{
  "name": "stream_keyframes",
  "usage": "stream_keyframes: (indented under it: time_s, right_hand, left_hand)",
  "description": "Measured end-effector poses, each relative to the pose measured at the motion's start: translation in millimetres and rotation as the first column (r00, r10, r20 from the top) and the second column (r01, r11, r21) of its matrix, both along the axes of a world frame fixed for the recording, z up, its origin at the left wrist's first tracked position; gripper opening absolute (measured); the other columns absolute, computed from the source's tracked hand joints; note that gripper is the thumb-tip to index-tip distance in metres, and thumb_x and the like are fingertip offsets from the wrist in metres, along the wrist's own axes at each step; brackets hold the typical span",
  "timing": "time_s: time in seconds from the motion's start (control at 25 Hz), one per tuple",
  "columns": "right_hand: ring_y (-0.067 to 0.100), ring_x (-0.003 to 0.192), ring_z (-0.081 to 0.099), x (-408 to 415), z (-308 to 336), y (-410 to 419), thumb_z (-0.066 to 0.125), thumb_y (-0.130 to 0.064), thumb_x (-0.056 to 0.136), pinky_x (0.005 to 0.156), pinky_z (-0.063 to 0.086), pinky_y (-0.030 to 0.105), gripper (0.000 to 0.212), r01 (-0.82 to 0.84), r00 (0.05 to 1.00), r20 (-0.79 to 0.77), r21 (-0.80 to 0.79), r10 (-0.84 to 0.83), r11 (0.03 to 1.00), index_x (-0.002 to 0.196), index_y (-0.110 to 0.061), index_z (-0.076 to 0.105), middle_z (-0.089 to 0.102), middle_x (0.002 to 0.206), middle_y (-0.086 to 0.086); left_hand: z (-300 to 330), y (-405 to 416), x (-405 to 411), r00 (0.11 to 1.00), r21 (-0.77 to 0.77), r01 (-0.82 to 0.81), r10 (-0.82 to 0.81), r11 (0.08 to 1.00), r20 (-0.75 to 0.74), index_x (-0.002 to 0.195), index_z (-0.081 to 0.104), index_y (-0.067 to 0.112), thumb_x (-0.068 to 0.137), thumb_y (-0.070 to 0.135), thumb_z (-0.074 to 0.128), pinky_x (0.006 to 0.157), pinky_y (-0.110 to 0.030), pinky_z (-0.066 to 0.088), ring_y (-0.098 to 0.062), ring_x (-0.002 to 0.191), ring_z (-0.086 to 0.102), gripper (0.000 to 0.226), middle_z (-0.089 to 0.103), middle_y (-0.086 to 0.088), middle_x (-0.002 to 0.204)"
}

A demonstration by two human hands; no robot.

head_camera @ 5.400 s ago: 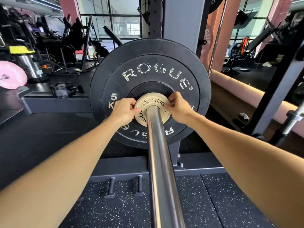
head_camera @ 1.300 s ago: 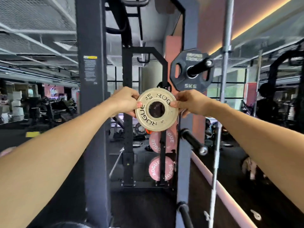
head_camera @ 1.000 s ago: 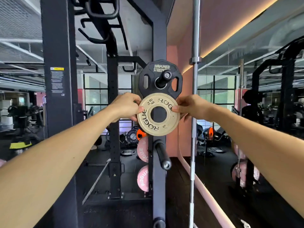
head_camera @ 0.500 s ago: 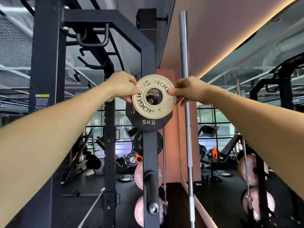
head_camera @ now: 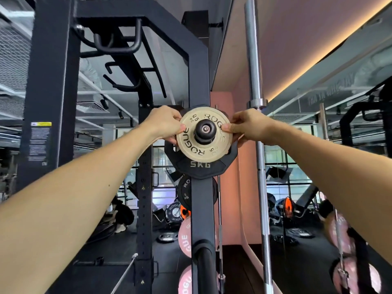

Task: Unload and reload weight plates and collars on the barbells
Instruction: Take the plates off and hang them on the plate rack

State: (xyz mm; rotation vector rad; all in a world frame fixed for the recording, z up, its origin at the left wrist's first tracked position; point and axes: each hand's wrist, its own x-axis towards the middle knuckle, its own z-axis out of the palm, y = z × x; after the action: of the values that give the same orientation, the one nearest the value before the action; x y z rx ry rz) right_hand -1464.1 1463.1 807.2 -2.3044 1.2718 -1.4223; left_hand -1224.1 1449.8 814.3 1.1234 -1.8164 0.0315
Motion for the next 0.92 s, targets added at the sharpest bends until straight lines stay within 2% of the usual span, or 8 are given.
stream_keyframes:
  time_s: [0.2,0.32,0.4,0.48,0.6,0.72,0.8,0.92]
  right_hand:
    - [0.018,0.050,0.069,-0.8,2.3,-57.0,0.071,-0.017,0.088,0.047,0.056,0.026,0.020,0.041,0.997,0.067,0.048,-0.045,0.998,0.080,-0.002,0.061,0.070,0.059,0.010]
    - [0.024,0.047,0.068,1.4,0.6,-92.6,0.072,-0.020,0.088,0.045,0.056,0.029,0.024,0.163,0.986,0.029,0.098,-0.167,0.982,0.077,0.001,0.064,0.069,0.056,0.015]
    - [0.024,0.044,0.067,-1.8,0.0,-109.9,0.075,-0.025,0.084,0.042,0.054,0.028,0.031,0.191,0.979,0.051,0.101,-0.197,0.976,0.079,0.004,0.065,0.068,0.054,0.015]
    - [0.026,0.045,0.067,-7.6,1.5,-117.2,0.080,-0.033,0.077,0.043,0.055,0.029,0.042,0.189,0.976,0.087,0.096,-0.198,0.977,0.076,0.005,0.064,0.069,0.056,0.016]
    - [0.030,0.051,0.068,-2.4,-2.7,-114.2,0.079,-0.034,0.077,0.049,0.059,0.035,0.040,0.209,0.969,0.115,0.075,-0.216,0.975,0.071,0.001,0.062,0.070,0.062,0.019]
    - [0.030,0.070,0.067,12.7,-20.3,-102.3,0.075,-0.030,0.086,0.067,0.059,0.040,0.032,0.339,0.939,0.070,-0.021,-0.337,0.941,0.068,-0.010,0.056,0.068,0.074,0.013]
    - [0.027,0.083,0.062,14.3,-37.7,-89.3,0.076,-0.031,0.084,0.072,0.050,0.034,0.028,0.434,0.898,-0.025,-0.107,-0.438,0.895,0.076,-0.014,0.055,0.063,0.080,0.003]
    - [0.026,0.094,0.061,5.0,-73.8,-63.7,0.073,-0.038,0.085,0.081,0.049,0.035,0.035,0.415,0.901,-0.116,-0.056,-0.419,0.908,0.101,-0.010,0.060,0.065,0.100,0.006]
  left_hand:
    - [0.6,-55.3,-4.7,0.999,0.007,-0.031,0.031,0.999,-0.036,0.079,0.063,0.011,0.084,0.009,0.070,0.065,-0.036,0.062,-0.022,0.056,0.072,0.009,0.073,-0.012,0.085]
    - [-0.5,-86.8,-13.3,0.987,-0.110,-0.149,0.154,0.983,0.038,0.074,0.044,0.015,0.079,0.014,0.071,0.075,-0.044,0.057,-0.036,0.076,0.069,0.027,0.065,-0.018,0.088]
    - [1.6,-105.8,-18.8,0.978,-0.191,-0.189,0.202,0.963,0.055,0.069,0.035,0.017,0.078,0.015,0.066,0.070,-0.043,0.051,-0.045,0.090,0.060,0.033,0.058,-0.027,0.093]
    - [7.3,-117.2,-19.7,0.980,-0.197,-0.183,0.194,0.963,0.041,0.069,0.038,0.018,0.077,0.015,0.066,0.065,-0.038,0.048,-0.043,0.085,0.060,0.029,0.060,-0.023,0.092]
    - [6.7,-118.8,-19.1,0.978,-0.182,-0.188,0.202,0.965,0.059,0.078,0.047,0.015,0.079,0.020,0.066,0.076,-0.043,0.053,-0.039,0.087,0.060,0.020,0.061,-0.017,0.094]
    - [-13.0,-108.9,-22.8,0.972,-0.144,-0.196,0.212,0.970,0.104,0.094,0.044,0.017,0.087,0.017,0.058,0.081,-0.047,0.052,-0.035,0.094,0.057,0.016,0.052,-0.009,0.105]
    - [-33.2,-100.8,-17.8,0.974,-0.054,-0.144,0.151,0.988,0.167,0.096,0.044,0.023,0.083,0.013,0.065,0.080,-0.048,0.053,-0.035,0.093,0.057,0.027,0.046,-0.008,0.109]
    - [-74.2,-80.2,2.3,0.959,0.086,-0.101,0.074,0.991,0.275,0.108,0.051,0.028,0.077,0.029,0.078,0.086,-0.040,0.049,-0.027,0.095,0.055,0.041,0.049,-0.005,0.106]
